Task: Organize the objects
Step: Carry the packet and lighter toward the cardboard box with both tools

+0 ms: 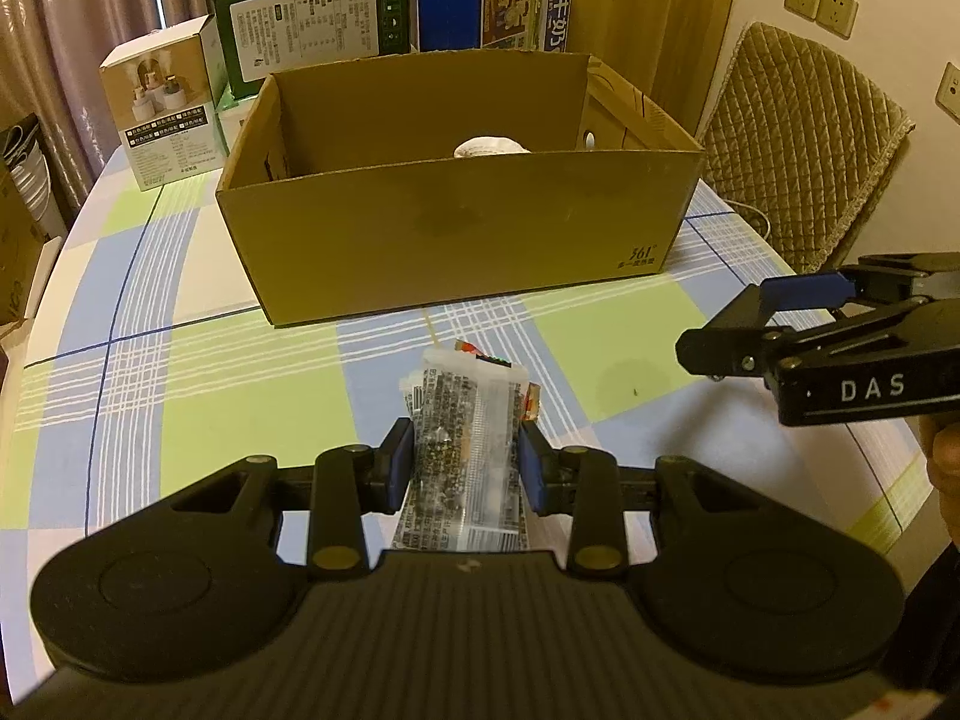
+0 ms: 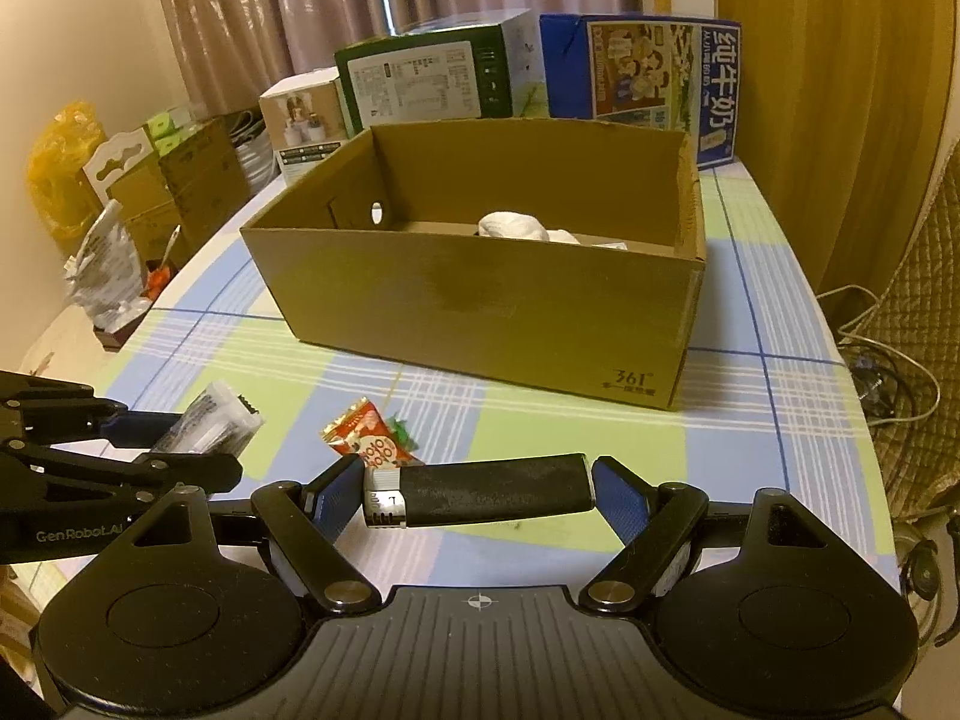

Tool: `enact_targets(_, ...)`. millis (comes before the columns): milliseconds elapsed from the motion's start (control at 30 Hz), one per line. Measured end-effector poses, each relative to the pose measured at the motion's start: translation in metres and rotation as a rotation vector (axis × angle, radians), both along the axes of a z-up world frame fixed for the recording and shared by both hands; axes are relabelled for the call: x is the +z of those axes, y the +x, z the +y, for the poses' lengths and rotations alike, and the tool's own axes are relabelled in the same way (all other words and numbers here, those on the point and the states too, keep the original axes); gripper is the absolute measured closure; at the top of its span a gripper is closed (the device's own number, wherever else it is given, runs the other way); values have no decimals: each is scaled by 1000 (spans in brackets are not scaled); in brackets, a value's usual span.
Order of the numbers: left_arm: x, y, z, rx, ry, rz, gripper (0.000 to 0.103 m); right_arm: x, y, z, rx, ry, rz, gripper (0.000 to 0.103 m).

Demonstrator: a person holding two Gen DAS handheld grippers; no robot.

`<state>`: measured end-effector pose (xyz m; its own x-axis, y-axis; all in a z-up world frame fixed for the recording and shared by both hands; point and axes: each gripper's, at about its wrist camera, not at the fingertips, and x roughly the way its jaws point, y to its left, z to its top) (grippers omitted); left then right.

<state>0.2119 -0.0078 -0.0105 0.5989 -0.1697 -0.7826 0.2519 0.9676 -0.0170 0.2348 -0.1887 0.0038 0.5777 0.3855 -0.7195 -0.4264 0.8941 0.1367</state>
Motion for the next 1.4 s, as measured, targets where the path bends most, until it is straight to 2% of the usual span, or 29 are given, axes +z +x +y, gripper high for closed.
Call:
enact_targets(700,4,2,0,6,-19,-12,72,6,-2,1,-3,8,-22,24)
enact_targets(1000,9,7,1,6,-27,-27,72,15,-3,2,-21,-21,-95,24)
enact_targets(1400,30,34,12,37,-21,-105,72,28,24,3,-78,-3,-150,24)
